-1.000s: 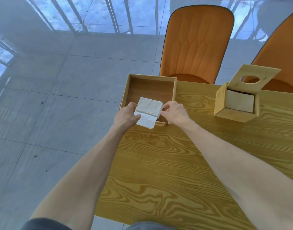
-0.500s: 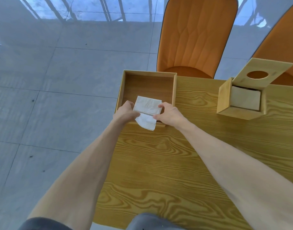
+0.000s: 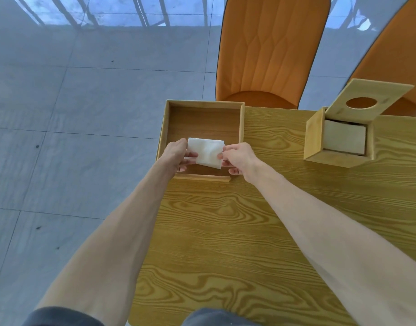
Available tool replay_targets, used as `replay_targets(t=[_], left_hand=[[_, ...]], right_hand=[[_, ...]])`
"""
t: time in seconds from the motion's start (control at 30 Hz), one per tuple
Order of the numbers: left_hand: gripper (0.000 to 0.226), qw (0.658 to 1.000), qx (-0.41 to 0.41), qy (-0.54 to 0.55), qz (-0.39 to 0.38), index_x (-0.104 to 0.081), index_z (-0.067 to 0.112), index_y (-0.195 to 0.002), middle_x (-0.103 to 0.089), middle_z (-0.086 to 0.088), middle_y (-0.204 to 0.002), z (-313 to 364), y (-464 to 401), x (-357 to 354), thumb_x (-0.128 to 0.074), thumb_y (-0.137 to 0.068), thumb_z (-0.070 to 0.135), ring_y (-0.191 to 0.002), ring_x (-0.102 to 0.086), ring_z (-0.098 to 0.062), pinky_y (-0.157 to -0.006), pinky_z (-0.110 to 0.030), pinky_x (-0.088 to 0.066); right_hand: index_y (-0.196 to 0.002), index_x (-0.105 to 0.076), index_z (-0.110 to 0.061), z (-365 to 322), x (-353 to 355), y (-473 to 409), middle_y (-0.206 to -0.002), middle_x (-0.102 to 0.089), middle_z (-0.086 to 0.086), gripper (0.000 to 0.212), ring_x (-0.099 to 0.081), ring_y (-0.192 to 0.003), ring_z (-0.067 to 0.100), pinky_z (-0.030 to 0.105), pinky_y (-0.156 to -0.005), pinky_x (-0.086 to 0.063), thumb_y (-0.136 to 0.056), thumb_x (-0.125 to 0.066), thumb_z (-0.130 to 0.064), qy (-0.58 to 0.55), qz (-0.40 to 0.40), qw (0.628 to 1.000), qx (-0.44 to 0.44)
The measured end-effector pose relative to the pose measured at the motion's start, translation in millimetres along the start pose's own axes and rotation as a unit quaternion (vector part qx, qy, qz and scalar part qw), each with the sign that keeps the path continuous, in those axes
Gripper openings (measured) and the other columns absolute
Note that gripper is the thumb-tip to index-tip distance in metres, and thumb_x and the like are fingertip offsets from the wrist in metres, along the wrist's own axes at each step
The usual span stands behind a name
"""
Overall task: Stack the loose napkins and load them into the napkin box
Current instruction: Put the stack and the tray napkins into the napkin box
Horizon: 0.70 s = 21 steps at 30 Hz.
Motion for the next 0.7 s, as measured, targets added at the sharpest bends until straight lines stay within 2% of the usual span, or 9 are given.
replay_targets(t=[0.07,0.1,0.17,0.23,0.3,0.43,0.53,0.6,0.7], left_hand=[[0.034,0.998,-0.034,-0.058,0.018,-0.061,0.005,-0.122,-0.069,-0.005,-0.09,-2,-4,0,-0.045,-0.093,0.012,-0.068,-0.061,-0.015,-0.049,-0.024,-0.04],[0.036,0.991,-0.067,-0.11,0.04,-0.06,0.009,-0.126,-0.068,-0.005,-0.098,-3,-6,1,-0.052,-0.092,0.013,-0.076,-0.063,-0.017,-0.057,-0.028,-0.049],[0.043,0.97,-0.119,-0.19,0.089,-0.057,0.017,-0.13,-0.065,-0.005,-0.118,-5,-10,3,-0.066,-0.088,0.02,-0.099,-0.065,-0.022,-0.084,-0.039,-0.056],[0.051,0.96,-0.14,-0.213,0.119,-0.055,0.019,-0.131,-0.064,-0.006,-0.124,-6,-12,4,-0.074,-0.084,0.027,-0.108,-0.063,-0.024,-0.093,-0.043,-0.054],[0.058,0.959,-0.138,-0.213,0.125,-0.052,0.017,-0.133,-0.064,-0.006,-0.125,-5,-15,3,-0.077,-0.082,0.03,-0.11,-0.063,-0.025,-0.095,-0.043,-0.053],[0.06,0.968,-0.105,-0.203,0.106,-0.053,0.014,-0.131,-0.065,-0.007,-0.125,-4,-17,0,-0.08,-0.08,0.03,-0.11,-0.064,-0.026,-0.093,-0.044,-0.055],[0.056,0.974,-0.083,-0.191,0.089,-0.057,0.012,-0.128,-0.065,-0.008,-0.123,-4,-19,-2,-0.08,-0.08,0.027,-0.107,-0.064,-0.025,-0.094,-0.044,-0.055],[0.049,0.978,-0.072,-0.183,0.072,-0.061,0.011,-0.124,-0.067,-0.008,-0.119,-6,-20,-4,-0.08,-0.081,0.024,-0.104,-0.064,-0.023,-0.093,-0.042,-0.054],[0.034,0.977,-0.071,-0.192,0.052,-0.067,0.011,-0.112,-0.07,-0.007,-0.109,-9,-19,-5,-0.078,-0.082,0.022,-0.093,-0.062,-0.02,-0.081,-0.034,-0.052]], right_hand=[[-0.116,-0.067,-0.013,4,-1,-5,-0.098,-0.073,0.006,0.028,-0.071,-0.074,0.014,0.026,-0.055,-0.053,-0.087,-0.065,-0.009,0.058,0.03,0.998,0.024],[-0.11,-0.067,-0.016,3,-2,-7,-0.093,-0.073,0.005,0.023,-0.073,-0.075,0.016,0.029,-0.059,-0.058,-0.088,-0.067,-0.014,0.107,0.063,0.991,0.046],[-0.102,-0.067,-0.019,-1,-3,-5,-0.089,-0.074,0.006,0.013,-0.074,-0.08,0.024,0.034,-0.069,-0.061,-0.089,-0.067,-0.022,0.231,0.14,0.958,0.099],[-0.102,-0.066,-0.016,-7,-7,0,-0.094,-0.072,0.008,0.014,-0.071,-0.087,0.028,0.031,-0.067,-0.053,-0.09,-0.066,-0.021,0.329,0.194,0.914,0.134],[-0.103,-0.066,-0.01,-9,-11,1,-0.097,-0.069,0.01,0.017,-0.068,-0.091,0.03,0.031,-0.065,-0.047,-0.09,-0.065,-0.021,0.352,0.209,0.902,0.136],[-0.094,-0.065,-0.012,-8,-14,-7,-0.093,-0.071,0.007,0.018,-0.071,-0.081,0.03,0.035,-0.07,-0.059,-0.085,-0.069,-0.027,0.284,0.198,0.936,0.07],[-0.091,-0.058,-0.015,-8,-15,-7,-0.093,-0.071,0.005,0.021,-0.072,-0.078,0.029,0.038,-0.072,-0.06,-0.084,-0.071,-0.03,0.265,0.182,0.946,0.049],[-0.092,-0.054,-0.016,-9,-15,-6,-0.096,-0.07,0.005,0.022,-0.071,-0.083,0.028,0.034,-0.072,-0.057,-0.085,-0.07,-0.029,0.285,0.174,0.941,0.049],[-0.107,-0.059,-0.013,-10,-17,-4,-0.106,-0.067,0.006,0.024,-0.067,-0.098,0.028,0.032,-0.07,-0.046,-0.088,-0.067,-0.025,0.309,0.15,0.938,0.051]])
Point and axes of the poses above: each hand's wrist, its own y-axis away from the middle knuckle, its own x-axis out of the back of the hand, z = x × y, the point moved 4 cm from there along -y, towards the middle knuckle
